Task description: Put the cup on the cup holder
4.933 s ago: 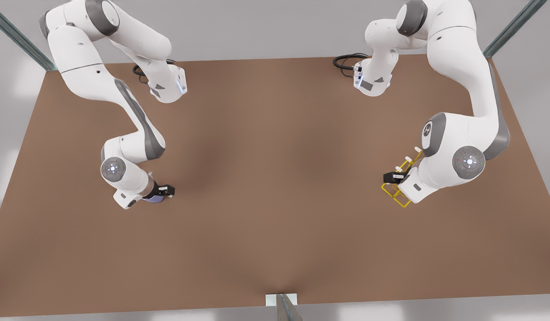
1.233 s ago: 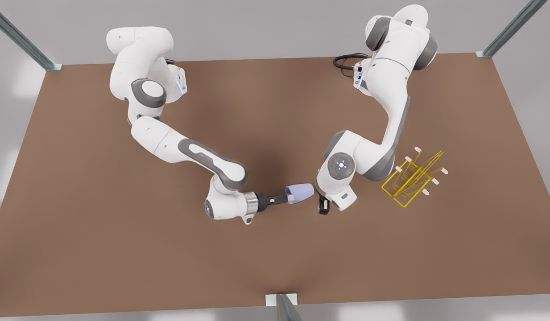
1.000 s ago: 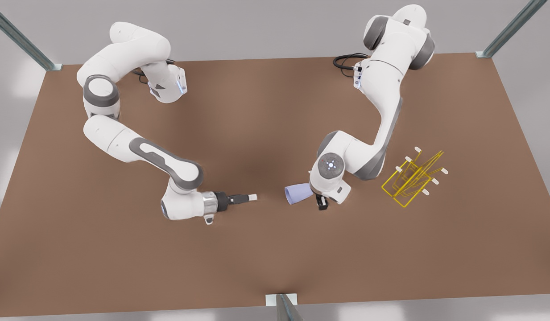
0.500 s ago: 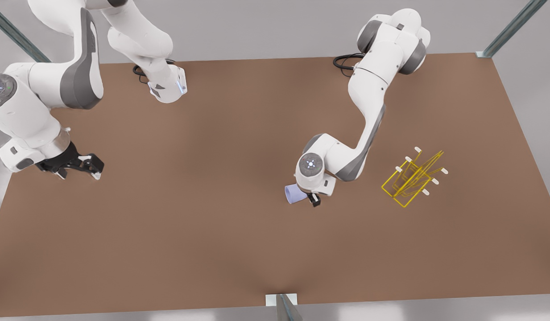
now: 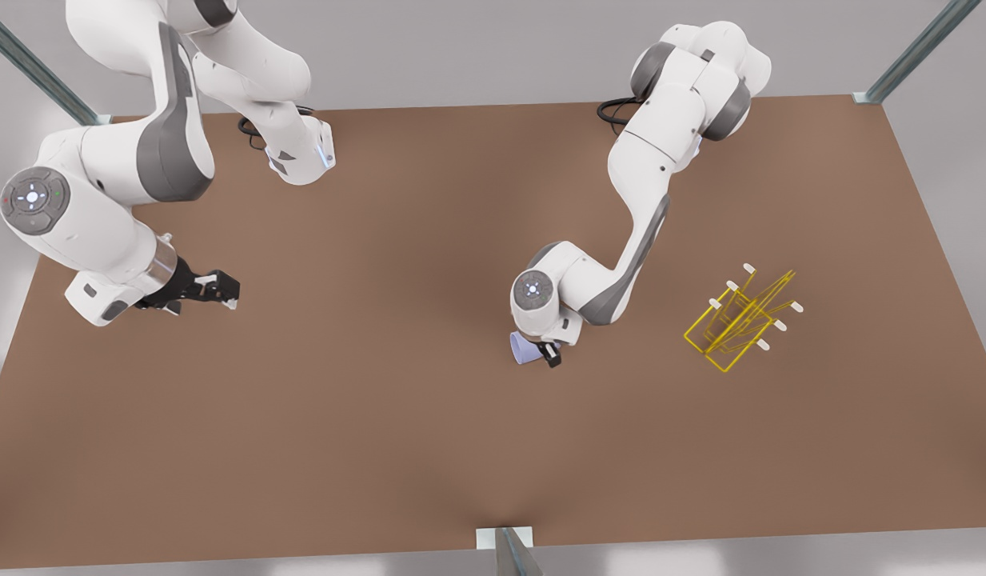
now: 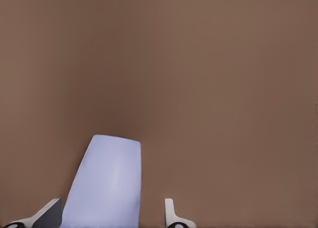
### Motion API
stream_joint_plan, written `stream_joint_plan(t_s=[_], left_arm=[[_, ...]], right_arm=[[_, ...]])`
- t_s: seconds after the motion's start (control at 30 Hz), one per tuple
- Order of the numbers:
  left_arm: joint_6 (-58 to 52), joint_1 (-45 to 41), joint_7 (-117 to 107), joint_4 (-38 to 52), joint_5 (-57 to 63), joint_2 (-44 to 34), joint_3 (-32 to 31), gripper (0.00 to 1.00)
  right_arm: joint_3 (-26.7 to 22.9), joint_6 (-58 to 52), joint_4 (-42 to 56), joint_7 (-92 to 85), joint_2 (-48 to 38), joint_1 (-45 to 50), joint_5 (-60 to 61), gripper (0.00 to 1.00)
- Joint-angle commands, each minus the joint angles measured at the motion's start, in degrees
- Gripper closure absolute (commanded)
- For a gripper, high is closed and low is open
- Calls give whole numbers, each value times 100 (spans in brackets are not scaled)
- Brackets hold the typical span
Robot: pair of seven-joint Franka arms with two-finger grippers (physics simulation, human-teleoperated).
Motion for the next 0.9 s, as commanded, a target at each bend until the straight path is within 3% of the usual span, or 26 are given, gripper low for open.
stream_joint_plan(t_s=[0.0,0.87], left_arm=[[245,21,-127,3,-21,-8,-34,0],[983,-49,216,-68,49,572,-34,0]], right_arm=[[-30,-100,12,49,-15,-82,-9,0],[-39,-144,82,40,-41,-249,9,0]])
